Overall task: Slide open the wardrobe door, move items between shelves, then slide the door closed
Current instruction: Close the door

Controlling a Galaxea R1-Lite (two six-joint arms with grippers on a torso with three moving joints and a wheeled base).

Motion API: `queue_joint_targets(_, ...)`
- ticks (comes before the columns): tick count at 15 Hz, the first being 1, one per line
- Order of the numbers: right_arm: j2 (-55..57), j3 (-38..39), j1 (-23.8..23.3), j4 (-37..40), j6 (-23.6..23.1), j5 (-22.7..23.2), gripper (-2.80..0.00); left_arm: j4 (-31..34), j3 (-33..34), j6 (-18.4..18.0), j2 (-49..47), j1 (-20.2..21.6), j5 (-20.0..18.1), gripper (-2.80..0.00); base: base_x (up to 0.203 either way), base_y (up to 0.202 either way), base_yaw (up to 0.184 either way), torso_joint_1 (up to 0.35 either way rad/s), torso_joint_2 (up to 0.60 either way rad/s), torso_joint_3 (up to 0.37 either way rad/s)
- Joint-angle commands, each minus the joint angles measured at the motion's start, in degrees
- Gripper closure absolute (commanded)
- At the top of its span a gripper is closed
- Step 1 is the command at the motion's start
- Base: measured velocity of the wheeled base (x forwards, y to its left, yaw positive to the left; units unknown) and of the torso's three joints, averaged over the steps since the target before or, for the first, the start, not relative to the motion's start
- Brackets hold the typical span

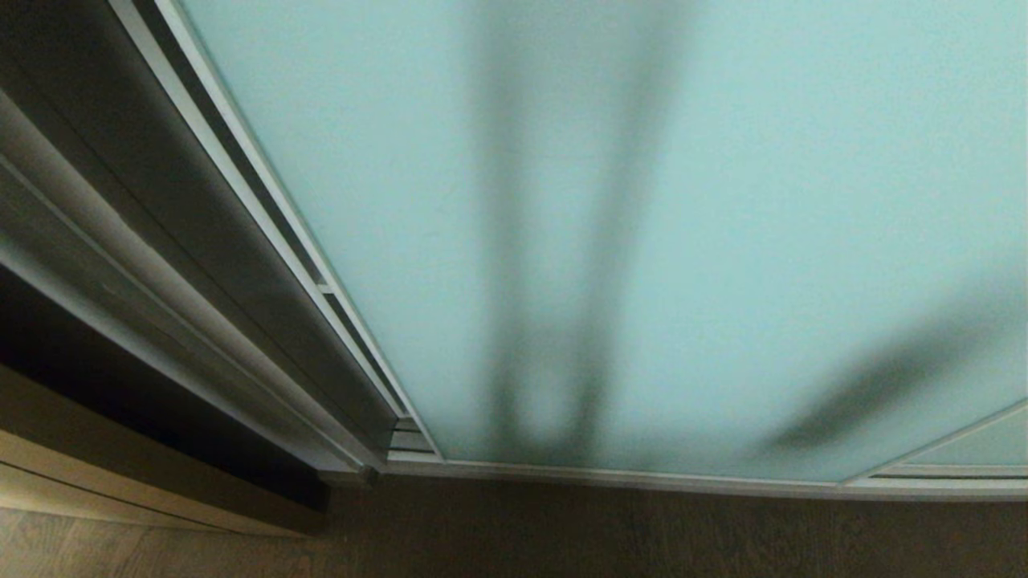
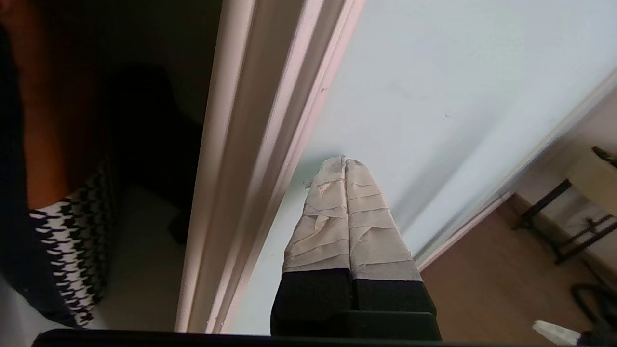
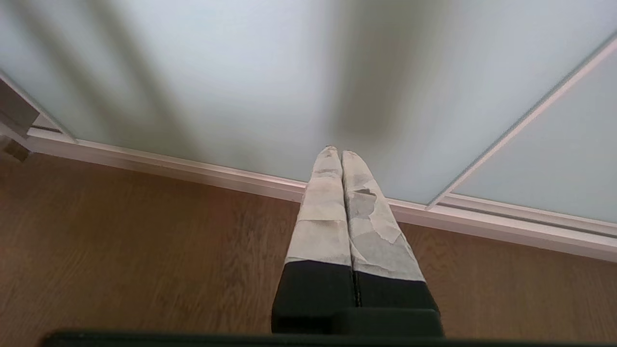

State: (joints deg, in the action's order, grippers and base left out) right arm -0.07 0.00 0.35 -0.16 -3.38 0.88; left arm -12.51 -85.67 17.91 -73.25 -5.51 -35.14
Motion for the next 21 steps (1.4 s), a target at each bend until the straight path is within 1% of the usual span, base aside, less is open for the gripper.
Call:
queue_joint_targets(1,-0.1,0.0,0.0,0.0,0.0,0.0,0.0,-0.4,-2.2,0.1,0.1,0.1,1.2,0.0,0.0,0.0,0.0,0.0,0.0,0.0)
queue_joint_targets(3,-0.1,0.0,0.0,0.0,0.0,0.0,0.0,0.0,-3.2,0.1,1.6,0.1,2.4,0.0,0.0,0.0,0.0,0.0,0.0,0.0)
queue_joint_targets(7,-0.1,0.0,0.0,0.0,0.0,0.0,0.0,0.4,-2.3,0.1,4.7,0.5,3.5,0.0,0.0,0.0,0.0,0.0,0.0,0.0)
queue_joint_targets(9,-0.1,0.0,0.0,0.0,0.0,0.0,0.0,0.9,-2.9,0.0,4.7,0.9,5.7,0.0,0.0,0.0,0.0,0.0,0.0,0.0)
queue_joint_targets(11,-0.1,0.1,0.0,0.0,0.0,0.0,0.0,1.0,-2.8,0.0,5.6,1.0,6.1,0.0,0.0,0.0,0.0,0.0,0.0,0.0)
queue_joint_targets(13,-0.1,0.0,0.0,0.0,0.0,0.0,0.0,2.9,-2.9,-1.0,6.8,1.1,6.2,0.0,0.0,0.0,0.0,0.0,0.0,0.0)
queue_joint_targets(16,-0.1,0.0,0.0,0.0,0.0,0.0,0.0,5.2,-3.2,-1.6,9.1,1.3,6.6,0.0,0.0,0.0,0.0,0.0,0.0,0.0)
queue_joint_targets(18,-0.1,0.0,0.0,0.0,0.0,0.0,0.0,6.6,-3.2,-2.6,10.2,2.1,6.8,0.0,0.0,0.0,0.0,0.0,0.0,0.0)
queue_joint_targets(21,-0.1,0.0,0.0,0.0,0.0,0.0,0.0,8.3,-2.9,-2.9,10.6,3.6,9.0,0.0,0.0,0.0,0.0,0.0,0.0,0.0)
